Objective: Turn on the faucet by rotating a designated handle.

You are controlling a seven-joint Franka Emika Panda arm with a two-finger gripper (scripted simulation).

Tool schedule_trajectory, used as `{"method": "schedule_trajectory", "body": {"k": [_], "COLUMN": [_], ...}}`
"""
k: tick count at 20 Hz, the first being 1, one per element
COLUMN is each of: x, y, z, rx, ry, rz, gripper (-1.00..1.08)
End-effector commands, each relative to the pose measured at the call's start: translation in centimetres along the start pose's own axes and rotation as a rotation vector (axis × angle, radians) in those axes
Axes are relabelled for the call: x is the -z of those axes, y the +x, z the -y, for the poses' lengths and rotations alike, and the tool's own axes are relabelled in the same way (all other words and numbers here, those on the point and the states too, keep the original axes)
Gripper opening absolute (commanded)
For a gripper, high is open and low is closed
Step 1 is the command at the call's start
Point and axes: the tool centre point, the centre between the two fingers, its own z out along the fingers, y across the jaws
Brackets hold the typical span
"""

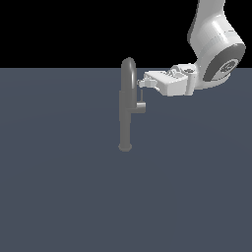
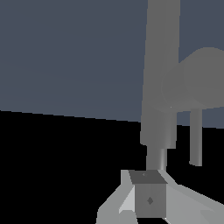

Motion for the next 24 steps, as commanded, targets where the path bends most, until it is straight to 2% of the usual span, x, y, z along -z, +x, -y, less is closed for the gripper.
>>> {"method": "schedule_trajectory", "body": {"k": [1, 8, 14, 22, 24], "x": [-0.1, -0.4, -0.4, -0.5, -0.5], "y": [1.2, 2.9, 3.0, 1.7, 1.8], "z": [0.2, 0.3, 0.3, -1.7, -1.4], "rx": [-0.032, -0.077, -0.080, -0.079, -0.079], "ry": [0.034, 0.082, 0.083, 0.083, 0.084], "rz": [0.035, 0.084, 0.086, 0.087, 0.087], "gripper": [-1.00, -1.00, -1.00, -1.00, -1.00]}}
